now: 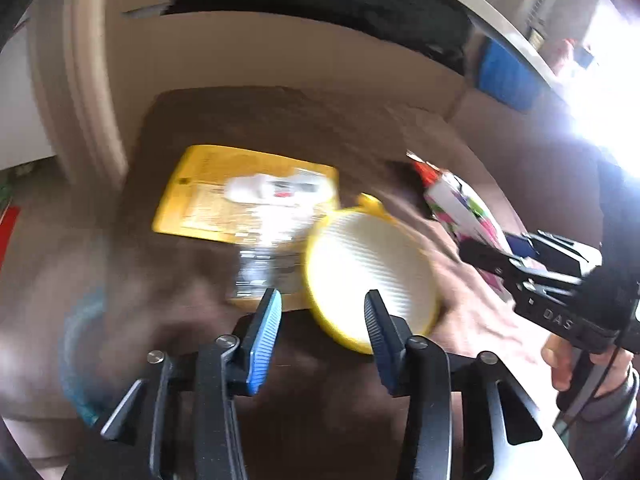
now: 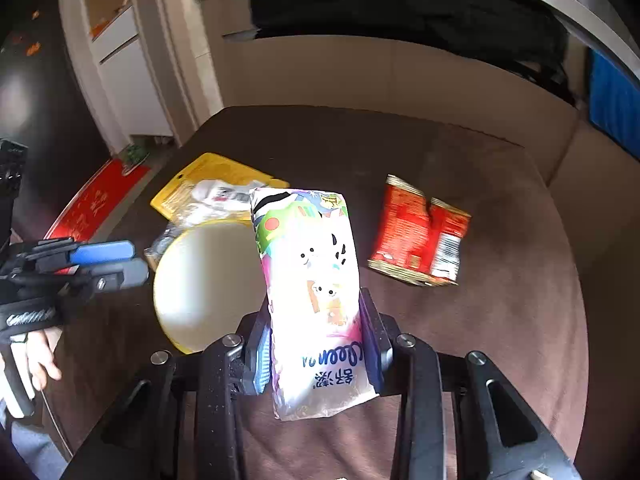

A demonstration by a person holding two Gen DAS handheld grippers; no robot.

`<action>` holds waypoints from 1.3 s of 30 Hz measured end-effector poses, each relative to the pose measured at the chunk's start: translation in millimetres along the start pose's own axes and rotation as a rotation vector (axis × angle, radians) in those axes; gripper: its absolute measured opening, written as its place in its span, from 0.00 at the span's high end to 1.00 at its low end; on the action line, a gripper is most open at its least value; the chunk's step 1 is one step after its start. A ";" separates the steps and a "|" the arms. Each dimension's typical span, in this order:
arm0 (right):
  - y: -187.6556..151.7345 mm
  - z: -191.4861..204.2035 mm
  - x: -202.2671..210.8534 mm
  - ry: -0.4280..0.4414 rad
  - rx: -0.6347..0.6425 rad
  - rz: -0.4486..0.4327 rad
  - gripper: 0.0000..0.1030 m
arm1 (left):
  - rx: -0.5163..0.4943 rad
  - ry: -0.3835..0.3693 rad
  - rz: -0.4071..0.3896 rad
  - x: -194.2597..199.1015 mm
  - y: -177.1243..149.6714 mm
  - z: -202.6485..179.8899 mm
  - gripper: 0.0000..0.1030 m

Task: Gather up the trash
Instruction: 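Grasp the yellow round lid with the left gripper while the right holds the tissue pack, then drop the yellow lid into the bin while the right gripper drops the tissue pack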

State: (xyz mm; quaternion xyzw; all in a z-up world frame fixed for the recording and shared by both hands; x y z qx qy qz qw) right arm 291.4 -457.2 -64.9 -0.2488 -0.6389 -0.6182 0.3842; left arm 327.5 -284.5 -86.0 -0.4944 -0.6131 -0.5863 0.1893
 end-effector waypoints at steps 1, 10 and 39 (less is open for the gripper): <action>-0.9 -3.6 1.1 -0.003 -0.008 -0.002 0.68 | -0.013 0.005 0.013 -4.9 1.1 -6.4 0.56; -16.5 -27.3 6.2 -0.047 -0.071 -0.024 0.68 | 0.048 0.065 0.036 -38.6 -1.9 -24.7 0.68; 31.2 267.8 -12.2 0.259 0.088 0.061 0.67 | 0.193 0.391 -0.167 174.7 -112.9 223.8 0.89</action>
Point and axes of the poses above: each gripper's, at about its wrist camera, not at the fingertips, and x roughly against the way its jaws point, z to its left, y to its top, the point moved 1 cm from there along -x, roughly the way its jaws point
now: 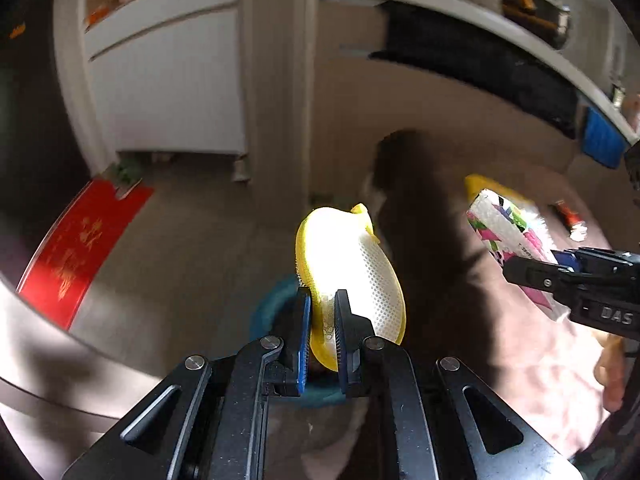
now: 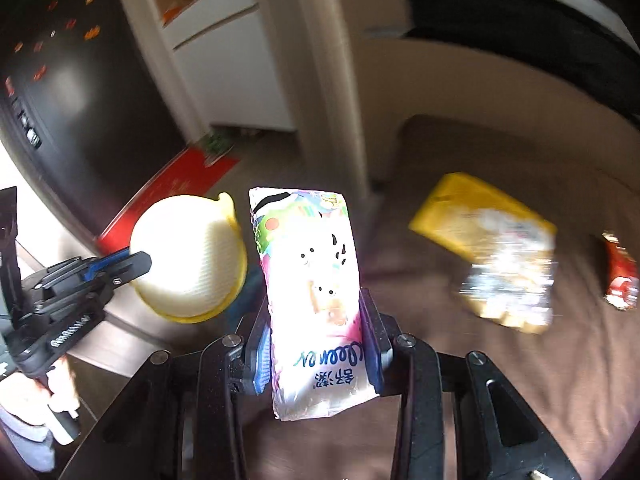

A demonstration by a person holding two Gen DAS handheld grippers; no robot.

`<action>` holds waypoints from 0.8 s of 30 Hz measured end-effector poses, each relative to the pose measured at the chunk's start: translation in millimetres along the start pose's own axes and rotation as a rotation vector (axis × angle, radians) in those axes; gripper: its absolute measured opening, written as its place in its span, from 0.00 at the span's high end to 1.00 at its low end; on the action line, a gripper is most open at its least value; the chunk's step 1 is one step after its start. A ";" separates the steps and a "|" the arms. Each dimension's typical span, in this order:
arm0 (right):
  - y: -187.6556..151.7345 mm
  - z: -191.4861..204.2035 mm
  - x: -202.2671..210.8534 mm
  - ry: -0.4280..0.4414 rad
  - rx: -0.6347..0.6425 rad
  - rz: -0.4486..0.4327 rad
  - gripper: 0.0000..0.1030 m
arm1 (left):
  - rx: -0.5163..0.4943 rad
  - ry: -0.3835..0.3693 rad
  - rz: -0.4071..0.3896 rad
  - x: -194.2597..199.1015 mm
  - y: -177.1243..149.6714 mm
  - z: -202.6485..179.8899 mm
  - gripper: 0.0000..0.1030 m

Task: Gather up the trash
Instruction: 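Drop the yellow lid into the bin while the right gripper drops the tissue pack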

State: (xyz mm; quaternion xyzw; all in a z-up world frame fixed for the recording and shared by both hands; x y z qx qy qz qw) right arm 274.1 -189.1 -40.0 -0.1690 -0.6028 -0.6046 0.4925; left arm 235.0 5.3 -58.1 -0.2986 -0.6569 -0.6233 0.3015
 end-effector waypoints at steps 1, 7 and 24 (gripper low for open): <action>0.5 12.2 -12.5 0.016 -0.001 0.031 0.68 | 0.014 0.003 0.019 -7.7 -3.8 10.7 0.89; 8.6 53.1 -98.9 0.006 -0.010 0.225 0.67 | 0.125 -0.005 0.165 -79.7 -36.3 60.6 0.89; -8.4 18.6 -265.6 -0.111 -0.162 0.570 0.54 | 0.226 -0.119 0.380 -194.5 -47.7 69.2 0.84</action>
Point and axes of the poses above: each gripper's, at about its wrist camera, not at the fingertips, and x roughly against the way its jaws point, z to its left, y to its top, the point moved 1 cm from there along -x, roughly the way its jaws point
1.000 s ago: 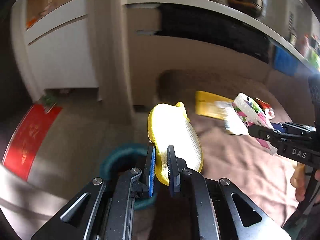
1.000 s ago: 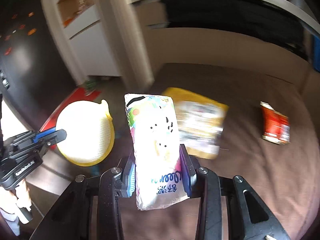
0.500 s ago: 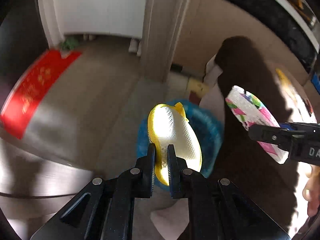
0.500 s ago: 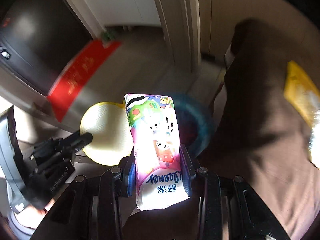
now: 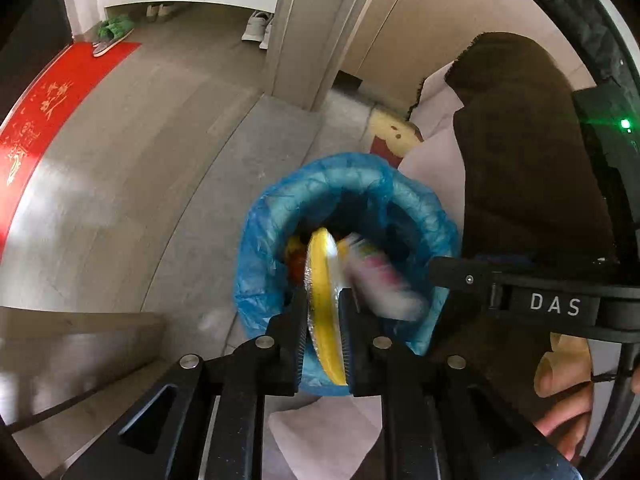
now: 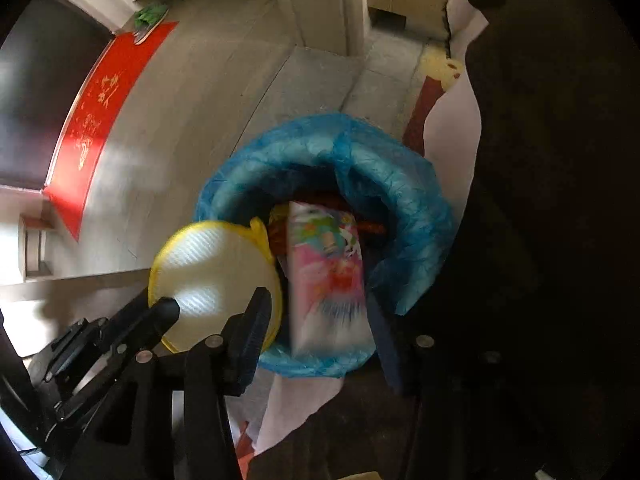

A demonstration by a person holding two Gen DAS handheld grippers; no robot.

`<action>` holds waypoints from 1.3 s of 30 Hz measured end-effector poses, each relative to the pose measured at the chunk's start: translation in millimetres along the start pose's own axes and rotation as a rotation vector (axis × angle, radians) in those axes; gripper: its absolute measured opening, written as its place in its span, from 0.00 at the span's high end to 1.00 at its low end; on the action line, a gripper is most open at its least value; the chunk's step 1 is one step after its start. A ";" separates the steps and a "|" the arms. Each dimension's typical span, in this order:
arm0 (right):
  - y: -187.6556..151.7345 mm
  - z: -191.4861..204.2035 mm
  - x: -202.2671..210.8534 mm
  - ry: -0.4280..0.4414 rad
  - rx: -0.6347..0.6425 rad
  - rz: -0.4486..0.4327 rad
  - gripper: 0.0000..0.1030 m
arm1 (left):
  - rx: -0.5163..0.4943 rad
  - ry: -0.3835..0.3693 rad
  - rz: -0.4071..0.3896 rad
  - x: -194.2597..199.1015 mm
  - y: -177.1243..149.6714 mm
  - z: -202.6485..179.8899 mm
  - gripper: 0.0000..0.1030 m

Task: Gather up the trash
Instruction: 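Drop the yellow lid into the bin while the right gripper drops the tissue pack, then grasp the red snack wrapper with the right gripper and lift it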

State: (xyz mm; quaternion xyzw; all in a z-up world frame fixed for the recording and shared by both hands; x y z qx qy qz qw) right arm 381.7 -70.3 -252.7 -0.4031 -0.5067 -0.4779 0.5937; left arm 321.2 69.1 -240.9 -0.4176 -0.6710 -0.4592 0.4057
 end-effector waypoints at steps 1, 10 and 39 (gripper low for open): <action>0.1 -2.2 -0.5 0.010 -0.005 0.004 0.54 | 0.003 0.003 -0.002 -0.6 1.1 0.0 0.83; -15.1 2.9 47.1 0.065 0.046 -0.107 0.54 | -0.011 0.063 -0.155 72.8 -0.9 -11.8 0.81; -121.5 -403.3 241.4 -0.121 -0.264 -0.634 0.59 | -0.412 -0.140 -0.211 71.6 20.5 -343.4 0.79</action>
Point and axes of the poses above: each gripper's, at about its wrist camera, not at the fingertips, and x roughly against the way its jaws point, z to its left, y to its top, the point moved 1 cm from there along -x, roughly the way its jaws point
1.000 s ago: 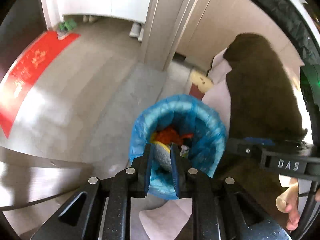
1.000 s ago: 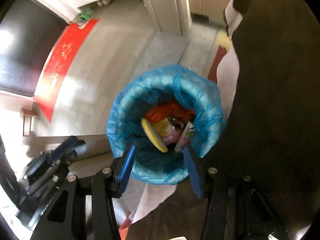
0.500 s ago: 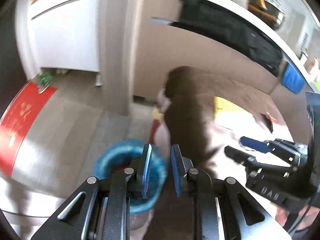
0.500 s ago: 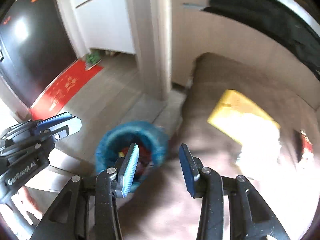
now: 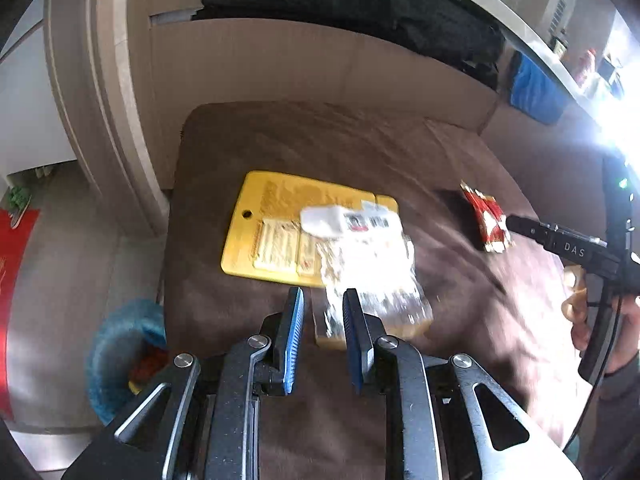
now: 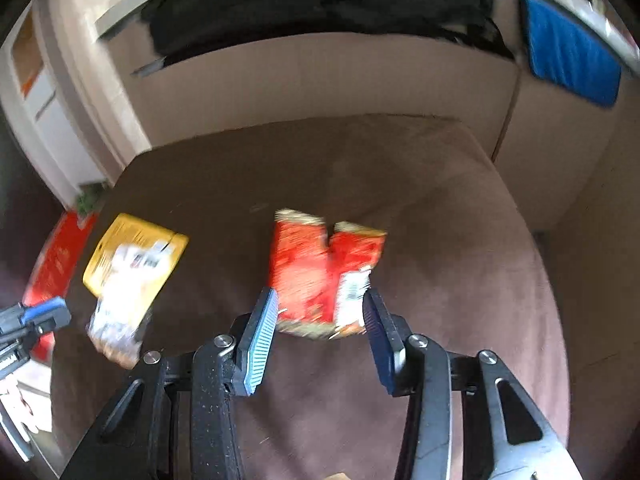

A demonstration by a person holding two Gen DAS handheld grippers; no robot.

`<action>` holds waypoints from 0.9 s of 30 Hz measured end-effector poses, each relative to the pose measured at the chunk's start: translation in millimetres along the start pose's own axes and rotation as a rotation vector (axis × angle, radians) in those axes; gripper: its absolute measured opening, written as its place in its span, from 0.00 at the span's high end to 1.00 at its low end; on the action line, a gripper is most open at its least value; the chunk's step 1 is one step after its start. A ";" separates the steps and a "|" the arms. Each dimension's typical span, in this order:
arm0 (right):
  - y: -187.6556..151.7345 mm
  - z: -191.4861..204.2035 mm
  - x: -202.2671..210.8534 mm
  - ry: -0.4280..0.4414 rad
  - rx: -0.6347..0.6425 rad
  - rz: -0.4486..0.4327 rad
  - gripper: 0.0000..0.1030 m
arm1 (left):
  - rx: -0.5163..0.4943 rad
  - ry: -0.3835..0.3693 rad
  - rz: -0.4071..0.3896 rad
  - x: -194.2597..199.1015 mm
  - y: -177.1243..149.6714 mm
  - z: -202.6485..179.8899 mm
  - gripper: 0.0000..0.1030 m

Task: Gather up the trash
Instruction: 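Grasp the red snack wrapper with the right gripper and lift it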

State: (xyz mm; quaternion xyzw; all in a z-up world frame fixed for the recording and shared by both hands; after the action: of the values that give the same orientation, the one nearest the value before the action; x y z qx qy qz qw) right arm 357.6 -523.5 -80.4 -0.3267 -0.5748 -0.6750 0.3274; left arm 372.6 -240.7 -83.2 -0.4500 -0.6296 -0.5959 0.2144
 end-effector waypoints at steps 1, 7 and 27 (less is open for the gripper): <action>1.1 -6.1 -4.5 0.026 -0.020 0.004 0.59 | 0.010 0.005 -0.008 0.4 1.3 4.7 0.79; 7.1 -2.5 -44.6 0.137 -0.035 0.015 0.51 | 0.122 0.081 -0.010 -6.0 1.3 48.4 0.79; -18.2 60.6 -19.2 0.174 0.190 0.044 0.94 | 0.025 -0.066 0.062 -25.0 5.6 -16.5 0.77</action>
State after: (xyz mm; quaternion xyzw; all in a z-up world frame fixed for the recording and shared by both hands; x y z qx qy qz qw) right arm 357.5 -459.9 -98.7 -0.2470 -0.5984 -0.6360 0.4199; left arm 385.4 -264.7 -97.0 -0.4863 -0.6294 -0.5658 0.2175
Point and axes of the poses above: each gripper's, at about its wrist camera, not at the fingertips, and x roughly against the way its jaws point, z to its left, y to its top, the point moved 1 cm from there along -x, roughly the way its jaws point
